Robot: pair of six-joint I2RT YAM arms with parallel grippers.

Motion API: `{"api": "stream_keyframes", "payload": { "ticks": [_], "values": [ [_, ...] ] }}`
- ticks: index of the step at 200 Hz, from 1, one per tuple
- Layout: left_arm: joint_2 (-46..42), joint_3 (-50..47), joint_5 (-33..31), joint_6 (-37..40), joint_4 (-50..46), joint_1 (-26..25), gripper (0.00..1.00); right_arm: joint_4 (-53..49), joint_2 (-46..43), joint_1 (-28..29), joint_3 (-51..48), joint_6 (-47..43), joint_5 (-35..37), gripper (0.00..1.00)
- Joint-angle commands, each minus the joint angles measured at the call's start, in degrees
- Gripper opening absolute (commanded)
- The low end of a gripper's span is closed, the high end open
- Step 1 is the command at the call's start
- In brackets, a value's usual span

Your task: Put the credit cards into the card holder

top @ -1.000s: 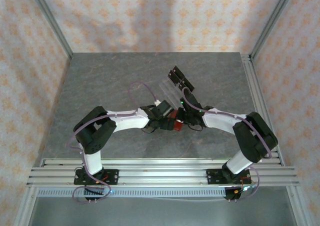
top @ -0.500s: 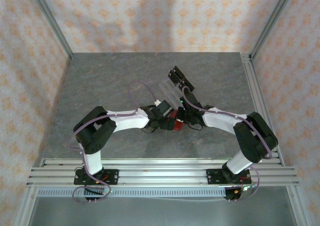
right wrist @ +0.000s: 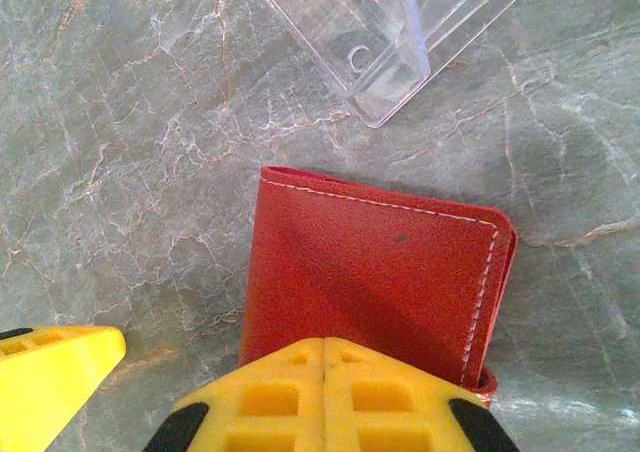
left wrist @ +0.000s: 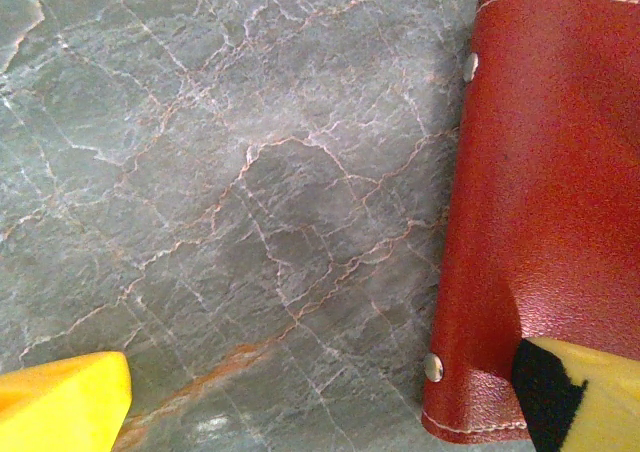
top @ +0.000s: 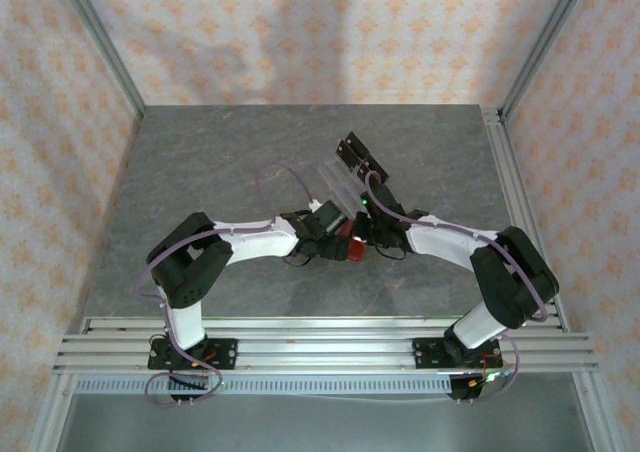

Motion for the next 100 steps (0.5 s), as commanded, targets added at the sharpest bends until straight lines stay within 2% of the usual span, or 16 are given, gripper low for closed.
{"api": "stream_keyframes", "payload": {
  "ticks": [1, 100],
  "values": [
    [4.0, -1.1, 1.5, -0.5, -1.2, -0.7, 1.0, -0.4, -0.2, 0.4, 1.0, -0.8, 0.6, 0.0],
    [4.0, -1.2, 1.3, -0.4, -1.2, -0.7, 1.0, 1.2, 1.2, 0.4, -1.3, -0.2, -0.1, 0.0]
  ]
}}
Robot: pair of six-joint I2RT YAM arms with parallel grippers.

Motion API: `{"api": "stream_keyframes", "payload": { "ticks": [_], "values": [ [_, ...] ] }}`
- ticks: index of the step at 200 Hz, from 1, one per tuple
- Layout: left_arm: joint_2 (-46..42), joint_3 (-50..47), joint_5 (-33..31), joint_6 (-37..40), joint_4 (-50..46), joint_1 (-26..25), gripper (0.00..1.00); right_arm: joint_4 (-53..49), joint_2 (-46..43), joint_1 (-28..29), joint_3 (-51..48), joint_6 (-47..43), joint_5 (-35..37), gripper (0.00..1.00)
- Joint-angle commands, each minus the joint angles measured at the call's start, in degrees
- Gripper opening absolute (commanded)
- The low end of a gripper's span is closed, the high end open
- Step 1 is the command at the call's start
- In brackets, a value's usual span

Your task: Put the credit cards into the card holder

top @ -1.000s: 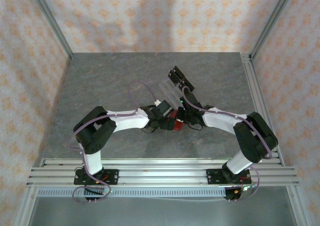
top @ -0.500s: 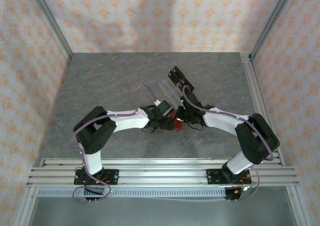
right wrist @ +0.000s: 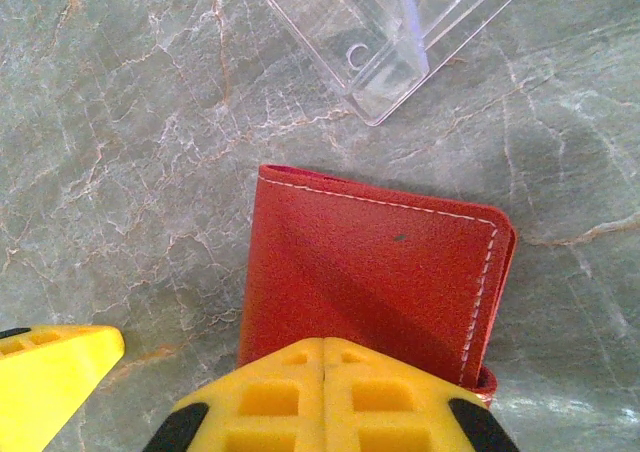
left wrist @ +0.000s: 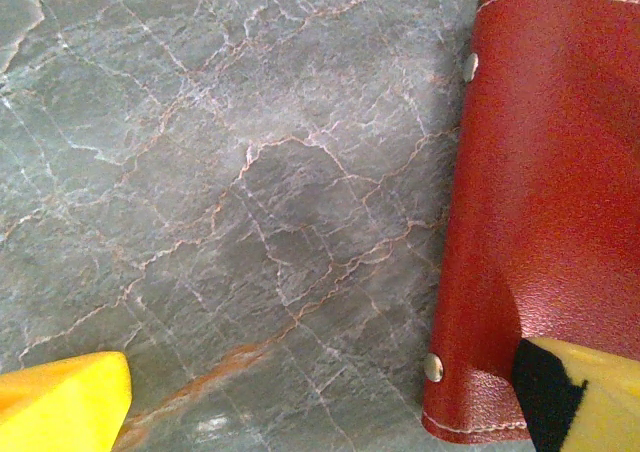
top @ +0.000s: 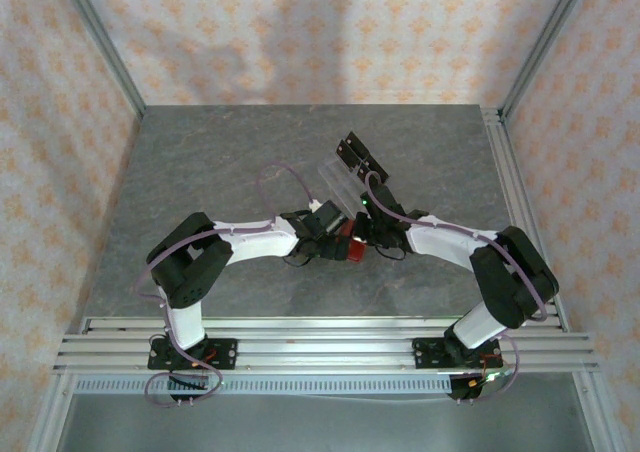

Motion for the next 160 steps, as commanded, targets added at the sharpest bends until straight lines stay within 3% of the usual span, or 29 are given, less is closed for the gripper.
{"api": "stream_keyframes", "payload": {
  "ticks": [1, 160],
  "values": [
    [4.0, -1.2, 1.3, -0.4, -1.2, -0.7, 1.0, 1.0, 1.0, 0.4, -1.1, -0.3, 0.0, 0.0],
    [4.0, -1.1, 1.3, -0.4, -1.4, -0.7, 1.0, 2.7, 3.4, 0.6, -3.7, -0.3, 0.1, 0.0]
  ]
}}
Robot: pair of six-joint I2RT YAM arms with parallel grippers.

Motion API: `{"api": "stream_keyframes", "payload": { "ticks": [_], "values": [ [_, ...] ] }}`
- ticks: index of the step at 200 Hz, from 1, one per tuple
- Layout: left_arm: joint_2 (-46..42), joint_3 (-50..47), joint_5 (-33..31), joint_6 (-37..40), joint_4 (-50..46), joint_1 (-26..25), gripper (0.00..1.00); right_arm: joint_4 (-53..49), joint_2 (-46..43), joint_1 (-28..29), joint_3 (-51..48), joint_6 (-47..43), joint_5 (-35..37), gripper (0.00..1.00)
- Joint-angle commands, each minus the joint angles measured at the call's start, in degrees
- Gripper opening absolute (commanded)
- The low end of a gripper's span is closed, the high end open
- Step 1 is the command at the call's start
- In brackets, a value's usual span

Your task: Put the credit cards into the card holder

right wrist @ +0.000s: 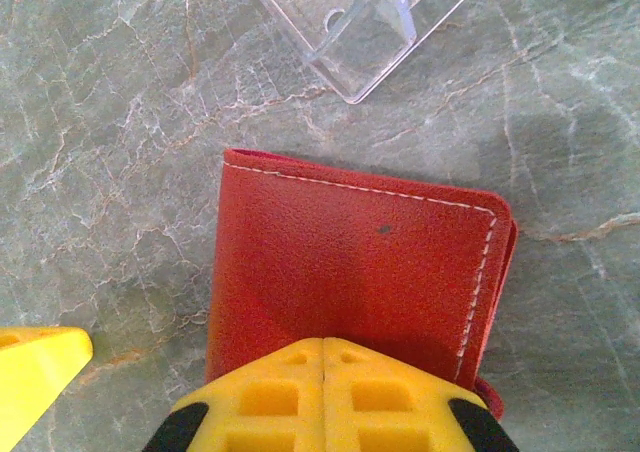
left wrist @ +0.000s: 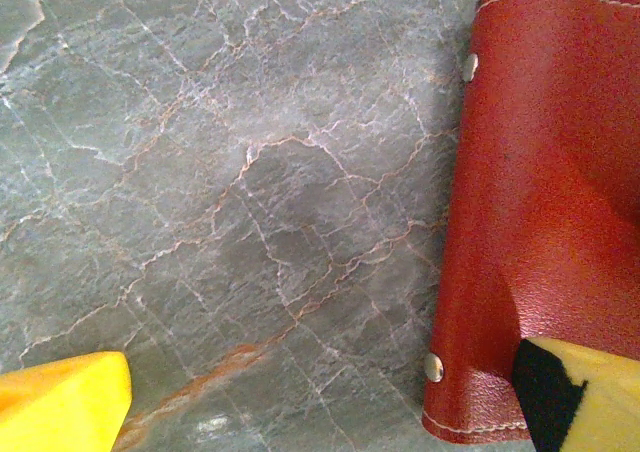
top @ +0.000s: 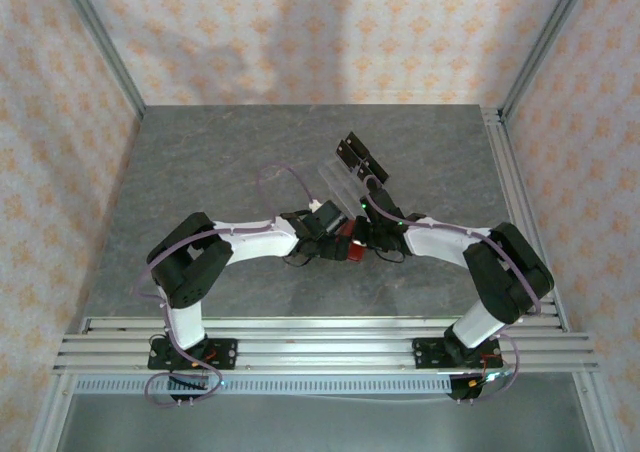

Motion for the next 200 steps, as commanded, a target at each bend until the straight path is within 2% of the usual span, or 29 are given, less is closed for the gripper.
{"api": "stream_keyframes", "payload": {
  "ticks": [1, 76, 111, 123, 141, 151, 166, 200],
  "values": [
    [4.0, -1.1, 1.3, -0.5, -1.4, -0.7, 1.0, -0.5, 1.5, 0.5, -1.9, -0.3, 0.8, 0.0],
    [3.9, -1.3, 1.3, -0.4, -1.5, -0.7, 1.0, -1.2, 2.7, 1.0, -5.5, -0.7, 5.1, 0.0],
    [3.8, -1.5, 1.3, -0.6, -1.4, -0.7, 1.0, -0.8, 2.1, 1.0, -4.5, 0.1, 3.2, 0.0],
    [3.5, -1.7, 1.2, -0.6, -1.4, -0.7, 1.0, -1.5, 0.6, 1.0, -3.0, 0.5, 2.3, 0.1],
    [3.3, -1.9, 0.9, -0.9, -1.6, -0.7, 1.0, -3.1, -2.9, 0.9, -0.4, 1.2, 1.6, 0.29],
    [3.2, -2.0, 0.8, -1.0, -1.6, -0.7, 1.0, -4.4, -4.9, 0.7, 1.2, 1.5, 1.4, 0.36],
    [3.0, -2.4, 0.9, -1.3, -1.4, -0.7, 1.0, -6.4, -7.6, 0.4, 3.1, 1.5, 1.8, 0.42],
    [2.7, -3.2, 1.3, -1.9, -0.9, -0.7, 1.0, -9.0, -7.9, -1.6, 4.1, 0.9, 1.6, 0.49]
  ]
}}
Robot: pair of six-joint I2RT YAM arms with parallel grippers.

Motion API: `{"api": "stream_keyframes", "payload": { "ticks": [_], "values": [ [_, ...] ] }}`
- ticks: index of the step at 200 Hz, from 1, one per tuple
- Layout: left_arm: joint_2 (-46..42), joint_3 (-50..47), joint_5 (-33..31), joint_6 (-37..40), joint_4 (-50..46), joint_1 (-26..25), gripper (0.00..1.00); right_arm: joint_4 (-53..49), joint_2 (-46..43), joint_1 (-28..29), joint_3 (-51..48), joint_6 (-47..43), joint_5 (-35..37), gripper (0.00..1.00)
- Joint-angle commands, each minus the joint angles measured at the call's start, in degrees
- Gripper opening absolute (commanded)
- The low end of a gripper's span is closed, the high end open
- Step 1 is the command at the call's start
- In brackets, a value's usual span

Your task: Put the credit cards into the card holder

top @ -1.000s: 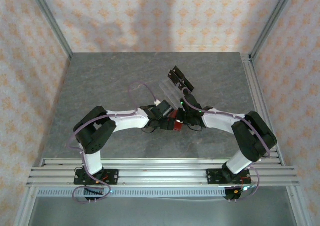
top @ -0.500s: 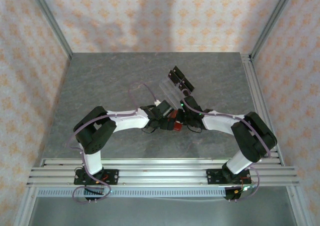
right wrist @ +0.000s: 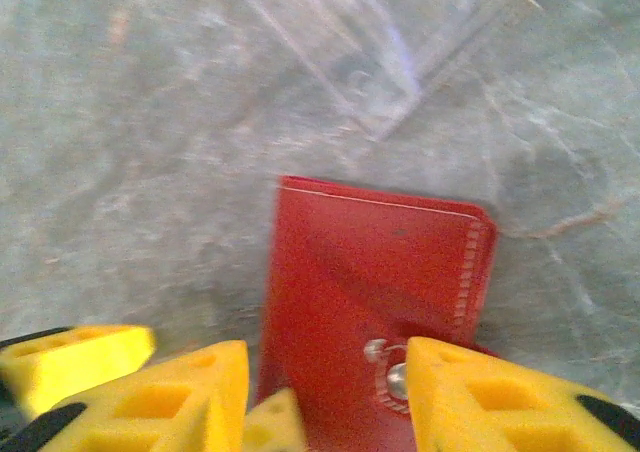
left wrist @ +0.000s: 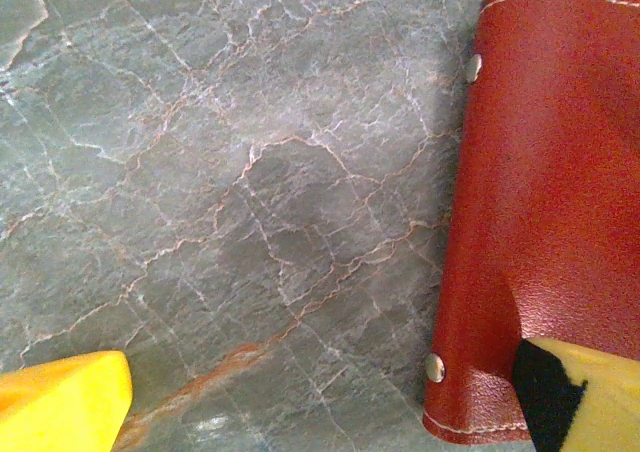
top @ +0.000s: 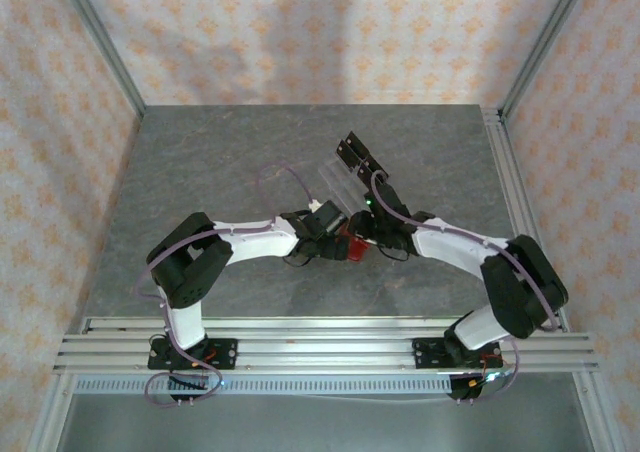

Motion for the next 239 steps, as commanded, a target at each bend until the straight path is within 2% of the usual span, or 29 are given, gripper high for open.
{"api": "stream_keyframes", "payload": {
  "ticks": [1, 94, 134, 163, 239],
  "values": [
    [2.7, -3.1, 1.5, -1.3, -0.9, -0.7, 1.0, -3.9, -0.5, -1.3, 1.4, -0.4, -0.5, 0.49],
    [0.8, -5.9, 1.9, -4.0, 0.6, -2.1, 1.0, 2.1, 11.7, -3.0, 3.1, 0.1, -4.2, 0.5],
    [0.1, -6.5, 2.4, -5.2, 1.0, -3.0, 1.0, 2.3, 14.0, -3.2, 6.1, -1.1, -6.3, 0.46],
    [-0.9, -6.7, 2.3, -6.3, 1.3, -3.7, 1.0, -1.0, 13.2, -3.4, 8.0, -2.9, -5.8, 0.46],
    [-2.7, -4.8, -0.4, -6.7, -0.4, -3.6, 1.0, -19.3, 4.5, -3.3, 11.5, -6.4, 4.7, 0.49]
  ]
}}
